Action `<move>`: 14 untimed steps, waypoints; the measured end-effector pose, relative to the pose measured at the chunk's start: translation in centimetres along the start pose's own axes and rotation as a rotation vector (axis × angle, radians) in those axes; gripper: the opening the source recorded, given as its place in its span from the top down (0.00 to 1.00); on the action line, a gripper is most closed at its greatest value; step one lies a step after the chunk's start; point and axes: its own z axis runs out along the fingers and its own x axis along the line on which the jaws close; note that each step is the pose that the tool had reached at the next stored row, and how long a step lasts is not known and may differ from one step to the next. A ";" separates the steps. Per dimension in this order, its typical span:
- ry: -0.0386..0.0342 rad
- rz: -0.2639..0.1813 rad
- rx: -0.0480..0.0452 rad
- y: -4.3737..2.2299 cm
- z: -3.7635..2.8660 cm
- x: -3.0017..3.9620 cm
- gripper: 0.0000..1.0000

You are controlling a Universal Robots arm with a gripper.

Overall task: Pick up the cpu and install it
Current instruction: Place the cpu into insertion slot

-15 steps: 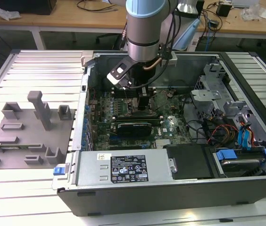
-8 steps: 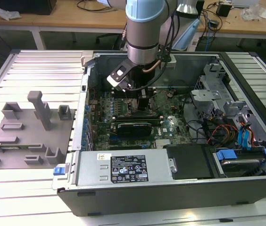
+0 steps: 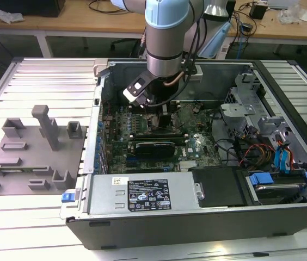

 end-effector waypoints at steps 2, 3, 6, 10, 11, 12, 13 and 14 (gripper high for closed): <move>0.0006 0.000 0.0000 -0.02 0.20 0.00 0.45; 0.0012 0.000 0.0000 -0.02 0.22 0.00 0.45; 0.0044 0.000 -0.0001 0.04 0.40 0.09 0.45; 0.0046 0.000 -0.0001 0.04 0.46 0.29 0.45; 0.0047 0.000 -0.0001 0.04 0.48 0.31 0.45; 0.0046 0.000 -0.0001 0.04 0.52 0.31 0.45; 0.0045 0.000 0.0000 0.04 0.56 0.32 0.45; 0.0043 0.000 0.0002 0.05 0.58 0.31 0.45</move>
